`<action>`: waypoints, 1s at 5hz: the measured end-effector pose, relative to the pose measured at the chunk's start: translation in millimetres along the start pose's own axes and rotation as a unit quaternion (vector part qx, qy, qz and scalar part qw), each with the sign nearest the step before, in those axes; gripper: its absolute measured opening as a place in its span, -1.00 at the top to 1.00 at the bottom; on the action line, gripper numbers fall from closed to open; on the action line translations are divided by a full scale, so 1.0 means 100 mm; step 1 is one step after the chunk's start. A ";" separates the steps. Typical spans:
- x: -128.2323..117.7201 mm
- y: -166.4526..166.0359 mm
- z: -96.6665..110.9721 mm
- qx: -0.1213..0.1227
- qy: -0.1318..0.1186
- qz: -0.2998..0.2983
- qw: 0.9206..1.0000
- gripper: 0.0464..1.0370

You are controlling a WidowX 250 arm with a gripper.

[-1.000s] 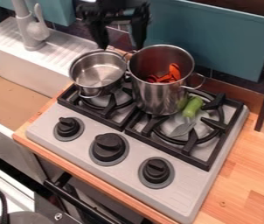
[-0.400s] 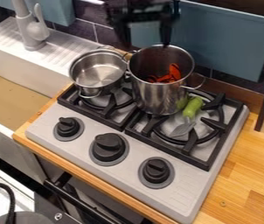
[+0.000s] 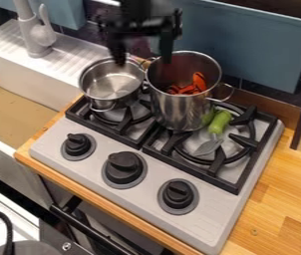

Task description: Move the tall silver pot to the middle switch of the burner

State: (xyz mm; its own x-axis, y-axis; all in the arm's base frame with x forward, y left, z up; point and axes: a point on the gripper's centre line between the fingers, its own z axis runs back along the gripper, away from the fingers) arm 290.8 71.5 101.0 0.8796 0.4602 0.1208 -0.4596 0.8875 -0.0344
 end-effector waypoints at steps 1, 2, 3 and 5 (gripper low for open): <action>-0.13 -0.06 -0.16 0.018 -0.040 0.030 0.999 -0.92; -0.20 -0.14 -0.28 0.008 -0.054 0.041 0.998 -0.92; -0.22 -0.18 -0.35 0.002 -0.074 0.047 0.996 -0.92; -0.25 -0.18 -0.35 0.017 -0.040 0.030 0.999 -0.32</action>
State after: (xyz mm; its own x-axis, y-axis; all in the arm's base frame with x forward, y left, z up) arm 281.4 44.7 64.3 0.8382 0.5077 0.1991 -0.5164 0.8563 -0.0096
